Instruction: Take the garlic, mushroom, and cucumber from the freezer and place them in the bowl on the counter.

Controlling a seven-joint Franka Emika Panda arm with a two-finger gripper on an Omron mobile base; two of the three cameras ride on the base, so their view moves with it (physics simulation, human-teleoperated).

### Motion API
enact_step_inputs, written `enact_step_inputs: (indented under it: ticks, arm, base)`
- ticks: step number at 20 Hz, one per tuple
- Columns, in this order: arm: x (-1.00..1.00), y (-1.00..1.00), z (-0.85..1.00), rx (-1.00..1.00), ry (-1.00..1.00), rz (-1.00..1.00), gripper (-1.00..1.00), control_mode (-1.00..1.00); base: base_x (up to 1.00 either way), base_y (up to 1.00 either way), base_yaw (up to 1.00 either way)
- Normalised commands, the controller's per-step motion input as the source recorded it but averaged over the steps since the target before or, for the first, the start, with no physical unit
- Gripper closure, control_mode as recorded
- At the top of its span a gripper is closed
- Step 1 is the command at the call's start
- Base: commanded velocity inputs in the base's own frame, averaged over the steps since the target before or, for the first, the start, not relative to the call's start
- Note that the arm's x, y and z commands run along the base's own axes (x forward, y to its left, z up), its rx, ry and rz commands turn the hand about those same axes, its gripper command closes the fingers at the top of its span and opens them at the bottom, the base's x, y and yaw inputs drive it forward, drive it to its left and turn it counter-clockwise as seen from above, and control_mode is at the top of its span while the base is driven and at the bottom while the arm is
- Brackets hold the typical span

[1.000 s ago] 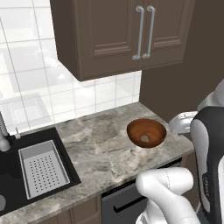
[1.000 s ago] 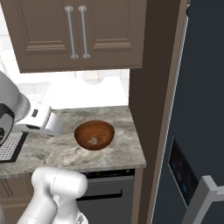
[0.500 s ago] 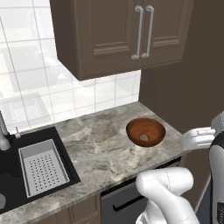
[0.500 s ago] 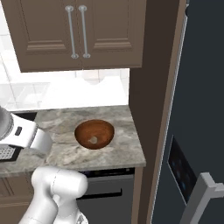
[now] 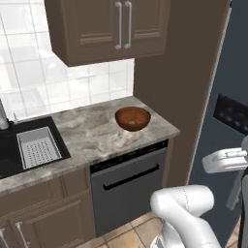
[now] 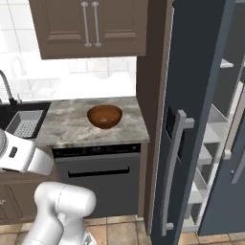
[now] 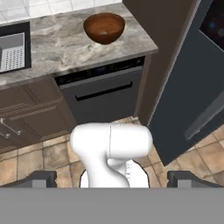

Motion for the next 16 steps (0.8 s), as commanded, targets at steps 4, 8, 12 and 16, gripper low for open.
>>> enact_step_inputs:
  ticks: [4, 8, 12, 16]
  arm:
    - [0.00, 0.00, 0.00, 0.00, 0.00, 0.00, -1.00, 1.00]
    - [0.00, 0.00, 0.00, 0.00, 0.00, 0.00, -1.00, 1.00]
    - [0.00, 0.00, 0.00, 0.00, 0.00, 0.00, -1.00, 1.00]
    - [0.00, 0.00, 0.00, 0.00, 0.00, 0.00, -1.00, 1.00]
  base:
    - [-0.99, -0.06, -0.07]
    - [-0.57, -0.43, -0.06]
    - [-0.02, -0.90, 0.00]
    - [0.39, -1.00, 0.11]
